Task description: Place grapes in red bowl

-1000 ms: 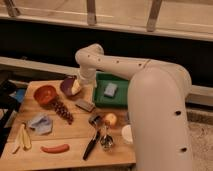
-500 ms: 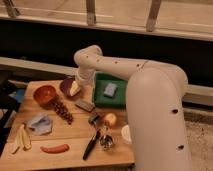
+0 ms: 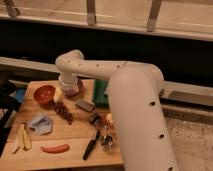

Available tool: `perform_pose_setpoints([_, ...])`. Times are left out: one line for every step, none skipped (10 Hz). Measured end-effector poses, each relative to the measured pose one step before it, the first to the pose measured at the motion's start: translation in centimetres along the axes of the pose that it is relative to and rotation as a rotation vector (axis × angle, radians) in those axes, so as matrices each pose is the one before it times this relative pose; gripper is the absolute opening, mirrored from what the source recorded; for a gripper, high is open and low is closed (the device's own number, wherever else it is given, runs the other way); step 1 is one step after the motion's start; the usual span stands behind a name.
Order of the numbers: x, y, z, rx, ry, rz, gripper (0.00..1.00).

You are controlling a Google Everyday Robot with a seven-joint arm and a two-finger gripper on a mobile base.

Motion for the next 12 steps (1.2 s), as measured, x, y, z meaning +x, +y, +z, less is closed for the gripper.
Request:
perform_pose_setpoints([-0.157, 0.611, 0.038, -0.00617, -0.00316, -0.01204, 0.8])
perform_pose_setpoints([0.173, -0.587, -0.07, 0.00759, -0.00023, 0.00496, 0.8])
perform_pose_setpoints([-0.036, 0.119, 0.046, -0.00089, 0.00047, -0.00154, 0.8])
perform_pose_setpoints([-0.058, 0.136, 0.059, -0.00072, 0.0005, -0.00146, 0.8])
perform_pose_setpoints([0.002, 0.053, 0.085, -0.00397, 0.00004, 0.0024, 0.8])
perform_pose_setpoints([0.031, -0.06, 0.508, -0.012, -0.00033, 0.00354, 0.8])
perform_pose_setpoints([-0.57, 0.713, 1.165, -0.01775, -0.00249, -0.00614, 0.8])
perform_pose_setpoints([-0.465, 0.57, 0.706, -0.00889, -0.00219, -0.00467, 0.8])
perform_pose_setpoints([-0.24, 0.219, 0.286, -0.00355, -0.00322, -0.00188, 0.8])
perform_pose_setpoints([-0.106, 0.008, 0.561, -0.00335, -0.00077, 0.00102, 0.8])
perform_pose_setpoints([-0.263, 0.395, 0.639, -0.00432, 0.00278, -0.00537, 0.8])
perform_pose_setpoints([-0.158, 0.318, 0.565, -0.00345, 0.00513, -0.00401, 0.8])
